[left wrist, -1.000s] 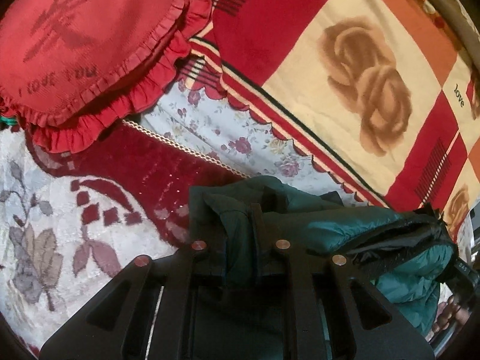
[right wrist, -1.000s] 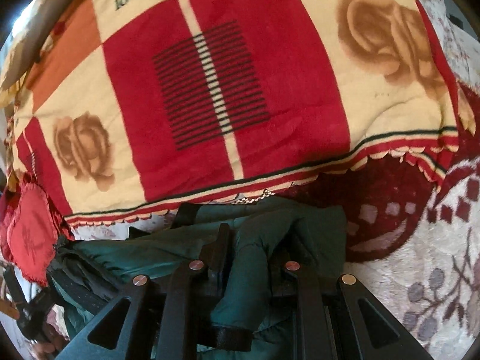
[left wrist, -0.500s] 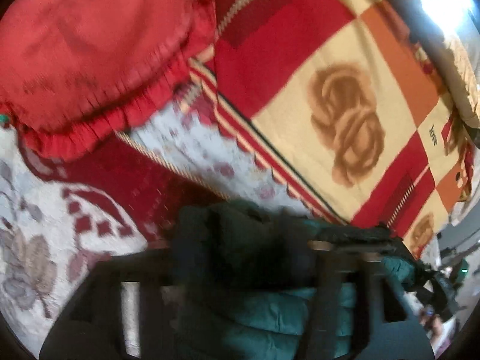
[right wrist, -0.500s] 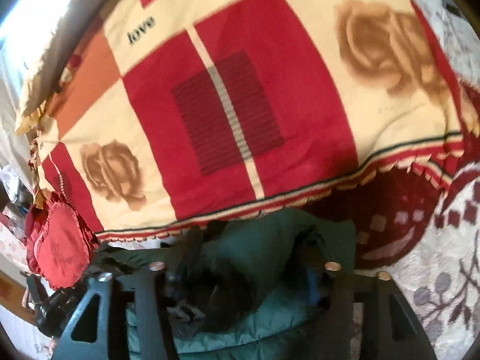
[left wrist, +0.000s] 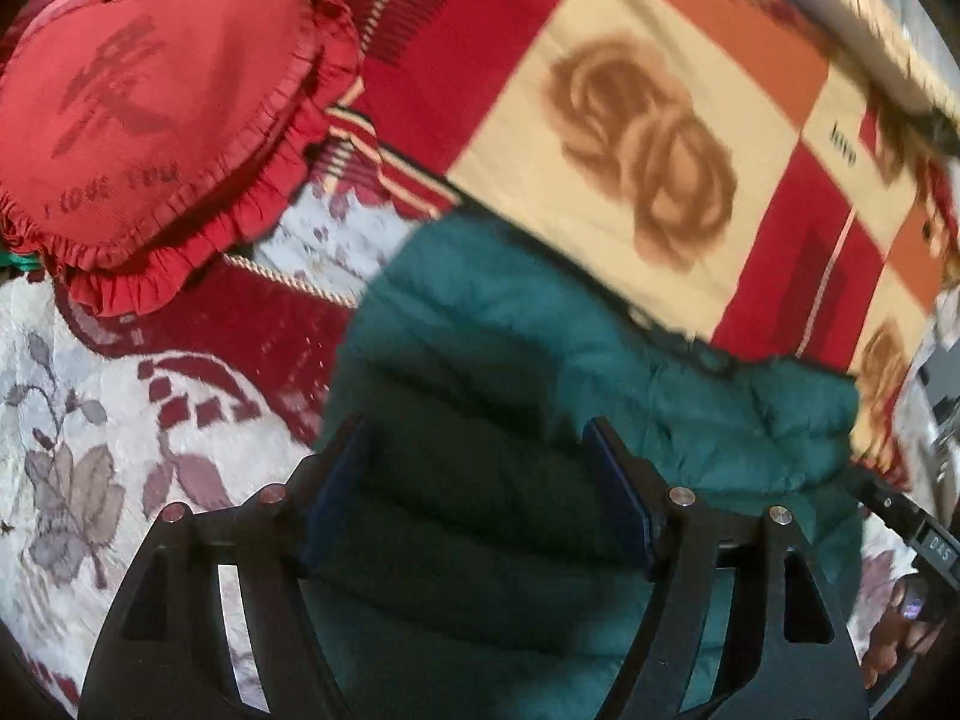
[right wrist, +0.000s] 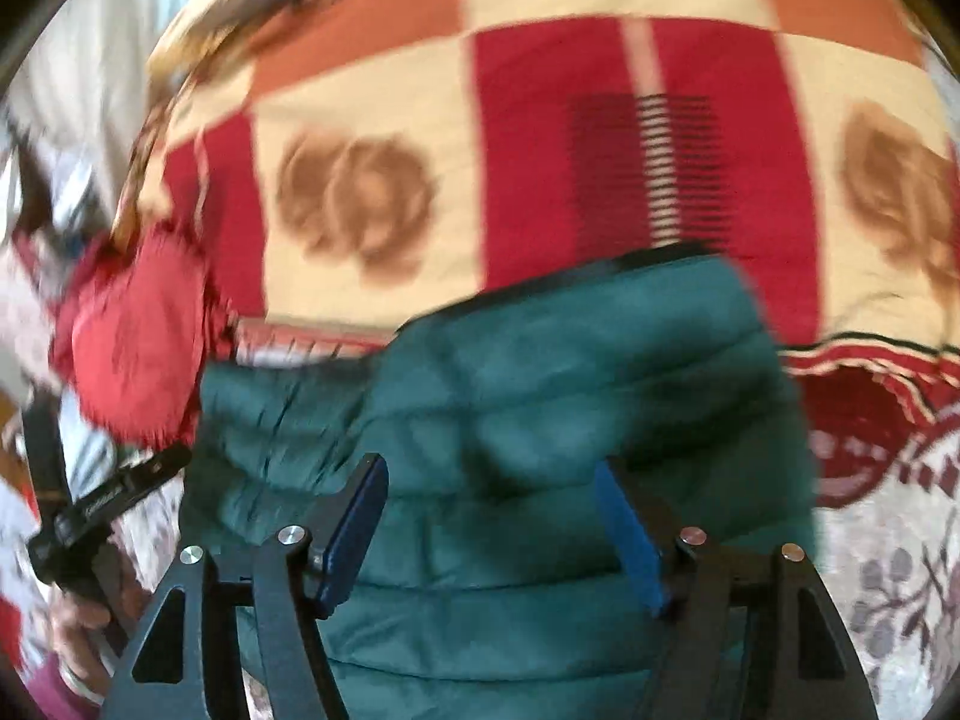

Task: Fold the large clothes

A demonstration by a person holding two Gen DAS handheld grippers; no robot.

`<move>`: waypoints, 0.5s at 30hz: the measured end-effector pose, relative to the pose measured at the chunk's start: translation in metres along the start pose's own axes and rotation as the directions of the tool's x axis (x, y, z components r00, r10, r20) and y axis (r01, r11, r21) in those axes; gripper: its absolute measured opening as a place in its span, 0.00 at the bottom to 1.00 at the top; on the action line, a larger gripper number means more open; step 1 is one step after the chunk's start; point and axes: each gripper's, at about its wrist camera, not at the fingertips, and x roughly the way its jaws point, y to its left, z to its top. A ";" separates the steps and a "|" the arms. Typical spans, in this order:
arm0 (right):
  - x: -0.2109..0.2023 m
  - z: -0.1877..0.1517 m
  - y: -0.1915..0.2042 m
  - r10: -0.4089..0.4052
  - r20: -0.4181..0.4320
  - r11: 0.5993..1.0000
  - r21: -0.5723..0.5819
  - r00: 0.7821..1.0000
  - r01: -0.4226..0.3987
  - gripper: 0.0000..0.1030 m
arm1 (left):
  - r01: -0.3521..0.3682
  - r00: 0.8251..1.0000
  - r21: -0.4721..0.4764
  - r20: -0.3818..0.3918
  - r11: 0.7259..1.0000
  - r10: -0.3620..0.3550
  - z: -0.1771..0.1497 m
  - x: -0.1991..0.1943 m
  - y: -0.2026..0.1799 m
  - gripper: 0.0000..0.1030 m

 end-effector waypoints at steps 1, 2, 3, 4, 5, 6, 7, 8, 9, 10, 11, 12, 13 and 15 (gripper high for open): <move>0.009 0.001 0.005 -0.013 -0.008 1.000 -0.021 1.000 0.013 0.66 | -0.023 1.000 0.010 0.000 1.000 0.023 -0.003 0.005 -0.003 0.71; 0.024 0.002 0.012 -0.037 -0.025 0.998 -0.047 0.999 0.036 0.65 | -0.060 0.998 0.030 -0.008 0.998 0.061 -0.005 0.013 -0.007 0.71; 0.034 0.004 0.015 -0.057 -0.038 0.997 -0.060 0.998 0.055 0.65 | -0.091 0.995 0.049 -0.023 0.995 0.093 -0.006 0.023 -0.009 0.71; 0.045 0.006 0.016 -0.084 -0.048 0.994 -0.072 0.995 0.081 0.65 | -0.111 0.993 0.060 -0.035 0.992 0.114 -0.006 0.031 -0.010 0.71; 0.055 0.009 0.016 -0.117 -0.049 0.990 -0.084 0.992 0.112 0.65 | -0.121 0.992 0.062 -0.039 0.991 0.124 -0.006 0.037 -0.009 0.72; 0.061 0.011 0.015 -0.137 -0.046 0.987 -0.088 0.989 0.133 0.65 | -0.124 0.991 0.052 -0.038 0.991 0.126 -0.005 0.042 -0.006 0.73; 0.069 0.015 0.013 -0.156 -0.044 0.985 -0.085 0.987 0.152 0.65 | -0.123 0.992 0.036 -0.038 0.992 0.124 -0.004 0.045 -0.002 0.77; 0.076 0.018 0.009 -0.168 -0.046 0.984 -0.072 0.985 0.165 0.65 | -0.117 0.992 0.015 -0.038 0.993 0.118 -0.003 0.049 0.002 0.79; 0.085 0.020 0.003 -0.180 -0.054 0.983 -0.053 0.982 0.177 0.65 | -0.109 0.993 -0.006 -0.041 0.994 0.108 -0.002 0.053 0.006 0.80; 0.091 0.021 0.000 -0.189 -0.065 0.981 -0.043 0.980 0.187 0.65 | -0.103 0.994 -0.017 -0.044 0.995 0.102 -0.001 0.057 0.009 0.81; 0.100 0.020 -0.006 -0.196 -0.082 0.981 -0.029 0.977 0.194 0.65 | -0.097 0.994 -0.020 -0.045 0.995 0.096 -0.001 0.060 0.011 0.82; 0.107 0.018 -0.010 -0.194 -0.090 0.981 -0.014 0.977 0.193 0.65 | -0.096 0.994 -0.011 -0.044 0.995 0.096 -0.002 0.064 0.011 0.82; 0.110 0.017 -0.011 -0.194 -0.087 0.981 -0.010 0.977 0.194 0.65 | -0.100 0.994 0.001 -0.039 0.995 0.100 -0.002 0.067 0.009 0.83; 0.115 0.011 -0.015 -0.203 -0.076 0.979 -0.006 0.976 0.204 0.65 | -0.115 0.993 0.032 -0.029 0.993 0.116 -0.003 0.070 0.005 0.83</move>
